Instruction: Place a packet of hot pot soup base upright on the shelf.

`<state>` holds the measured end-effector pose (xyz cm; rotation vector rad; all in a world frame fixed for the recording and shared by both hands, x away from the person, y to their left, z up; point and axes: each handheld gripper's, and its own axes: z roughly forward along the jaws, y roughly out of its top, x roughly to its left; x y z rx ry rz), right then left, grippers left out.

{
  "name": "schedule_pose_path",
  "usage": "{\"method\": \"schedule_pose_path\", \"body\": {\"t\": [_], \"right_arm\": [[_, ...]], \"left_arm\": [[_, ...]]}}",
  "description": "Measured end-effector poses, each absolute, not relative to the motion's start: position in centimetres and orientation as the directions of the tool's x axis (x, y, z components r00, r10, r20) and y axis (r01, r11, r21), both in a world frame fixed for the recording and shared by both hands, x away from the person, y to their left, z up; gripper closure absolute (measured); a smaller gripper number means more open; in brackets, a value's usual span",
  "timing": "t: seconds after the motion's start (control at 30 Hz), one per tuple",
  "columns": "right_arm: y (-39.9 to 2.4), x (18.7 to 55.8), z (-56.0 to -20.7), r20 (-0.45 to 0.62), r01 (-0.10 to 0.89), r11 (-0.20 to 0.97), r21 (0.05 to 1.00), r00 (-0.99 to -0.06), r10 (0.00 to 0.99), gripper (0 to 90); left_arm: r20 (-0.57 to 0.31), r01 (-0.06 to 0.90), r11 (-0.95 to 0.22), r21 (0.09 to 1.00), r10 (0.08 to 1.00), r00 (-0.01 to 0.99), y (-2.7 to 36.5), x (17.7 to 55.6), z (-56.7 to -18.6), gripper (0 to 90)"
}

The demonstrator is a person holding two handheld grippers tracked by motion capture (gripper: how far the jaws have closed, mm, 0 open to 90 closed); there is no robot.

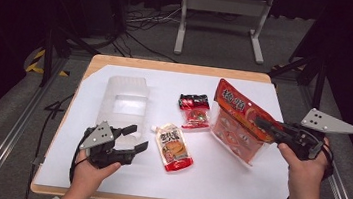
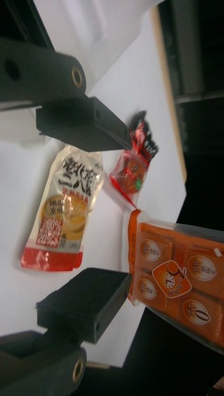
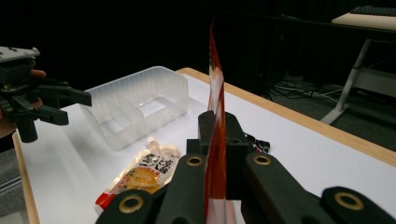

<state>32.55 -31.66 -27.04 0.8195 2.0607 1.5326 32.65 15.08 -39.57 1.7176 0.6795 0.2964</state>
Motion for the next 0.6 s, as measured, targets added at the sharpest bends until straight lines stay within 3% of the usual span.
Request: {"method": "schedule_pose_path", "body": {"t": [0.33, 0.6], "right_arm": [[-29.5, 32.6, -26.1, -0.008, 0.159, 0.204, 0.966, -0.770, 0.638, 90.0], [-27.3, 32.7, -25.8, 0.002, 0.145, 0.197, 0.969, -0.809, 0.588, 90.0]], "left_arm": [[-0.151, 0.292, -0.175, 0.940, 0.554, 0.818, 11.7, 34.1, -38.6, 9.9], [-0.127, 0.244, -0.179, 0.953, 0.496, 0.859, 9.6, 35.2, -37.9, 2.0]]}}
